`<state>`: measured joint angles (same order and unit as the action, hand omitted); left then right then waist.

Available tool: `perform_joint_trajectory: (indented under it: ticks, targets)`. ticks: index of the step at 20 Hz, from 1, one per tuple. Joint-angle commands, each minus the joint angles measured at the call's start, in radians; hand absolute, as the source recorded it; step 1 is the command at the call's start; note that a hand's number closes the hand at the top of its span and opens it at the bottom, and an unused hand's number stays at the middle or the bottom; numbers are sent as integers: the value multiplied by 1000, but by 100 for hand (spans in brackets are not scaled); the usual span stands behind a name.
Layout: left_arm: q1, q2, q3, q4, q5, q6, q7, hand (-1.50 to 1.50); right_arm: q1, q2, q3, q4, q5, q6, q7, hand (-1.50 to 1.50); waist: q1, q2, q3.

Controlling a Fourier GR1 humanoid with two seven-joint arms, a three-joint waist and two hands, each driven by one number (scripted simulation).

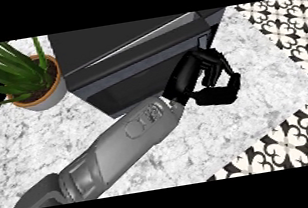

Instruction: Pick up the milk, place it into the microwave and close the microwave

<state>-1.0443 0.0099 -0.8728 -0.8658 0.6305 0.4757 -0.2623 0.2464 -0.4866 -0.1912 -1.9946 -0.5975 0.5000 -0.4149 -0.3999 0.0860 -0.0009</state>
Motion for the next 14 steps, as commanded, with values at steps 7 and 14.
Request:
perform_joint_trajectory:
  ticks: [7,14]
  targets:
    - [-107,-8,28,85,59,28,-9,150,-37,-68,-41,-1,-48,14,39,-150,-54,14,2]
    - [-118,-7,25,89,82,46,-28,150,-64,-109,-76,8,-68,11,60,-150,-65,16,3]
